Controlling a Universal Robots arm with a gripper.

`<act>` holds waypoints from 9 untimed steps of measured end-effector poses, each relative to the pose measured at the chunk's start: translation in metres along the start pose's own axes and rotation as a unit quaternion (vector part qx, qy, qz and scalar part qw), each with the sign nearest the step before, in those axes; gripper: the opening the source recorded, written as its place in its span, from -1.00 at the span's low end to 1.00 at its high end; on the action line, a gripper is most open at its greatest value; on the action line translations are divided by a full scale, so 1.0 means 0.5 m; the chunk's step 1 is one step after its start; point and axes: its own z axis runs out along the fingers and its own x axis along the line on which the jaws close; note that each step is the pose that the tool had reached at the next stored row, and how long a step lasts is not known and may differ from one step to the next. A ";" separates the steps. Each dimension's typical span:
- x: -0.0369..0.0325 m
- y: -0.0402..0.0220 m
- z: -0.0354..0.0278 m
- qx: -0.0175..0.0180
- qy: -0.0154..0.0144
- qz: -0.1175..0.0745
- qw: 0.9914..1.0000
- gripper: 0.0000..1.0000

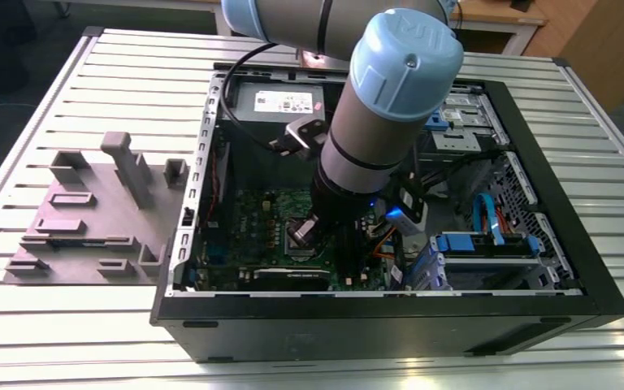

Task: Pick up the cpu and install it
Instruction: 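Install the first cpu locking lever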

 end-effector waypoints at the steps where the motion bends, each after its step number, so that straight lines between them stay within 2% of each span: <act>1: 0.000 0.000 0.000 0.000 0.001 -0.006 1.000 -0.80; 3: 0.000 0.000 0.000 0.001 0.002 -0.016 1.000 -0.80; 9: 0.000 0.000 0.000 0.001 0.002 -0.017 1.000 -0.80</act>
